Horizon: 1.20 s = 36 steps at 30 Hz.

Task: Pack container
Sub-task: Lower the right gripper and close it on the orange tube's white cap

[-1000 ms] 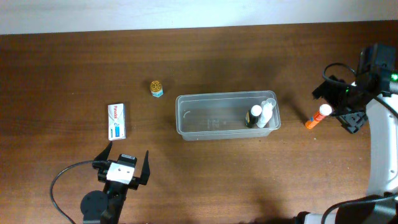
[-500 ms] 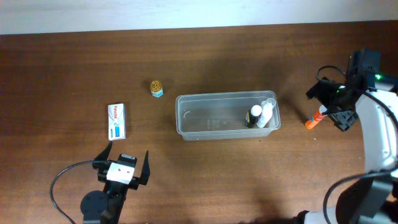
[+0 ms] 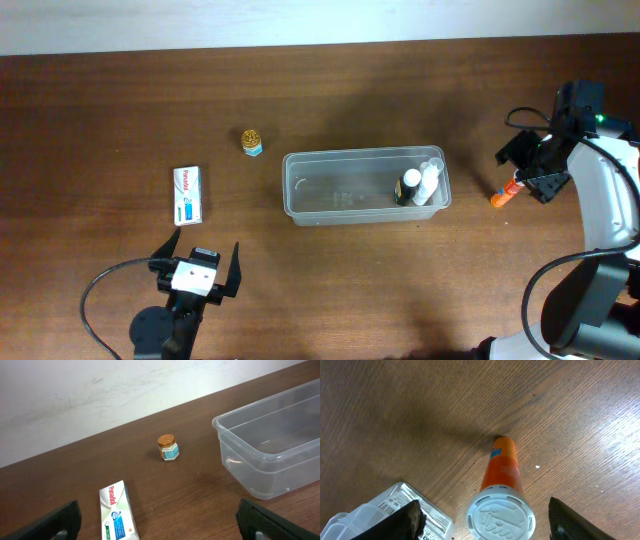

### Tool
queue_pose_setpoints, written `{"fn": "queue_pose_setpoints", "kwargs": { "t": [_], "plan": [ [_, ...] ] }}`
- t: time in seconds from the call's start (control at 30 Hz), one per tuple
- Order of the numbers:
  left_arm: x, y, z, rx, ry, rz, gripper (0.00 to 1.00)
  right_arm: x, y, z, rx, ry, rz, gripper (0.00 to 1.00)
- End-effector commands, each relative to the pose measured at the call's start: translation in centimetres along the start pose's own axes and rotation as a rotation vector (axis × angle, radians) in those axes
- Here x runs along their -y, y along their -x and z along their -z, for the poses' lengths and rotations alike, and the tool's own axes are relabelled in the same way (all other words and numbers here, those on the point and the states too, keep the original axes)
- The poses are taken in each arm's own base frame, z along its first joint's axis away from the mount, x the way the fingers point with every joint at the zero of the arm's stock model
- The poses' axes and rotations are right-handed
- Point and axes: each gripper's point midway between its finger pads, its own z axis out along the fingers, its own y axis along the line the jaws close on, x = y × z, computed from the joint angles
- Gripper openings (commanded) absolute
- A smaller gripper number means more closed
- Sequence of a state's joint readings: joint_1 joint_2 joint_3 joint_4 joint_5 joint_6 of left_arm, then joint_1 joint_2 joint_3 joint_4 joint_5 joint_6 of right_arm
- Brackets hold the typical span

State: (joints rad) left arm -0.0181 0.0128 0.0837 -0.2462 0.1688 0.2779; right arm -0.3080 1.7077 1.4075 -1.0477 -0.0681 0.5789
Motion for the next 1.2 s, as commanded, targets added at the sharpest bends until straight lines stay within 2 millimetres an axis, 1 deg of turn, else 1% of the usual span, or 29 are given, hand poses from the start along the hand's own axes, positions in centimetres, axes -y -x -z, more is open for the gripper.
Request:
{"fn": "queue_pose_setpoints", "kwargs": {
  "t": [0.0, 0.07, 0.23, 0.4, 0.57, 0.83, 0.9, 1.07, 1.17],
  "plan": [
    [0.01, -0.08, 0.00, 0.002, -0.001, -0.015, 1.00, 0.80, 0.26, -0.59, 0.001, -0.034, -0.011, 0.68],
    [0.01, -0.08, 0.00, 0.002, -0.001, -0.015, 0.99, 0.83, 0.23, -0.70, -0.002, -0.036, -0.011, 0.64],
    [0.01, -0.08, 0.00, 0.002, -0.001, -0.015, 0.99, 0.82, 0.25, -0.72, -0.002, -0.036, -0.011, 0.62],
    [0.01, -0.08, 0.00, 0.002, -0.001, -0.015, 0.99, 1.09, 0.39, -0.70, 0.007, -0.051, -0.012, 0.54],
    [0.01, -0.08, 0.00, 0.002, -0.001, -0.015, 0.99, 1.35, 0.53, -0.69, 0.016, -0.066, -0.011, 0.54],
    [0.01, -0.08, 0.00, 0.002, -0.001, -0.015, 0.99, 1.38, 0.46, -0.69, 0.013, -0.067, -0.011, 0.39],
    [0.01, -0.08, 0.00, 0.002, -0.001, -0.015, 0.99, 1.41, 0.40, -0.68, 0.010, -0.068, -0.011, 0.37],
    [0.01, -0.08, 0.00, 0.002, -0.001, -0.015, 0.99, 1.48, 0.26, -0.68, 0.004, -0.072, -0.011, 0.36],
    [0.01, -0.08, 0.00, 0.002, -0.001, -0.015, 1.00, 1.49, 0.27, -0.68, 0.005, -0.072, -0.012, 0.33]
  ]
}}
